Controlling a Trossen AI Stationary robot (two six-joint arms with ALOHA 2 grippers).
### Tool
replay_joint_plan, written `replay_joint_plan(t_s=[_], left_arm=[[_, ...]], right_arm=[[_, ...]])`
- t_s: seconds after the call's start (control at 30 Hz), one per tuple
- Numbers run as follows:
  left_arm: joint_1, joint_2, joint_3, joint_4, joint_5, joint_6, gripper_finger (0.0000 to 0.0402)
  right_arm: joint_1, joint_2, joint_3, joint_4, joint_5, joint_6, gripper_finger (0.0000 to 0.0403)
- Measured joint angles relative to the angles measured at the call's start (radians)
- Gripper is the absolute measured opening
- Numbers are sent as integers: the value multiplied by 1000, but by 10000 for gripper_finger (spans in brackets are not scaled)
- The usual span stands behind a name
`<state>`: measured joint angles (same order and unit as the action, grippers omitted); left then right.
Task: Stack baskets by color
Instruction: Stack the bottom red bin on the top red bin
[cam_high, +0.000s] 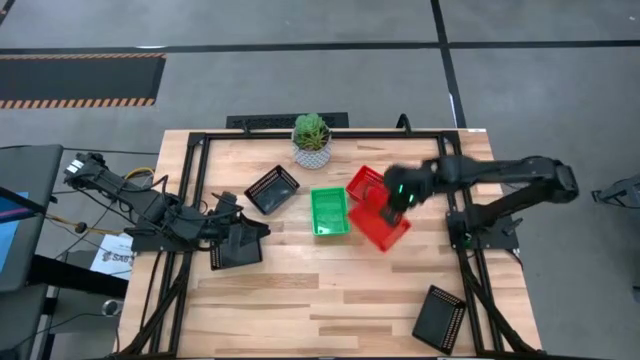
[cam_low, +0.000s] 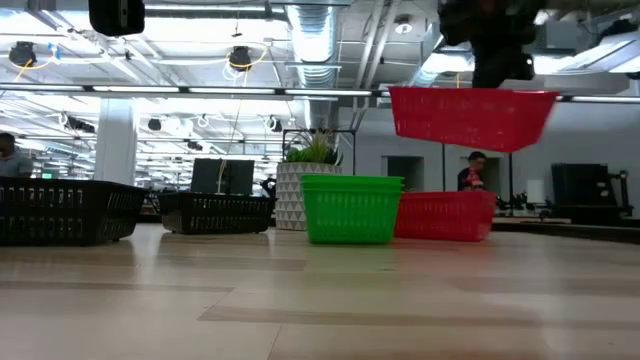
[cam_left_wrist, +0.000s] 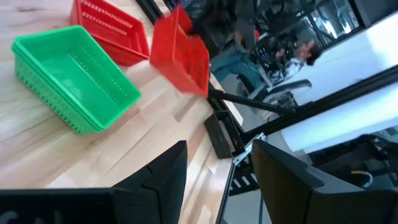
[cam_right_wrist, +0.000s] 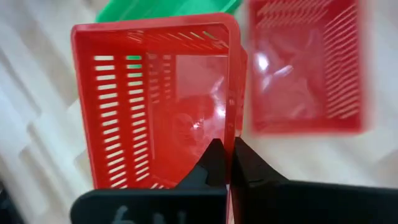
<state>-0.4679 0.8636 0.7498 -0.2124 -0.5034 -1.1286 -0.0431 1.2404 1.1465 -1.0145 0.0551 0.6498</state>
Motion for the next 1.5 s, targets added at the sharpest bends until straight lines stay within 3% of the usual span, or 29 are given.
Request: replay_joint_plan(t_s=[0.23,0.5,0.73,1.17,1.5], left_arm=[[0,0,0,0,-9,-33,169],[0,0,0,-2,-37,-63,169],[0,0,0,-3,-43,-66,169],[0,0,0,-8,-45,-66,169],[0,0,0,-18,-43,-66,169]], right_arm=[[-346,5,3,10,-66,-373,4],[-579,166,73,7,-198,-674,8],[-612,271,121,2,-298,-763,9],[-603,401,122,18,-302,-820,13],[-607,488,122,28,-291,-835,83]])
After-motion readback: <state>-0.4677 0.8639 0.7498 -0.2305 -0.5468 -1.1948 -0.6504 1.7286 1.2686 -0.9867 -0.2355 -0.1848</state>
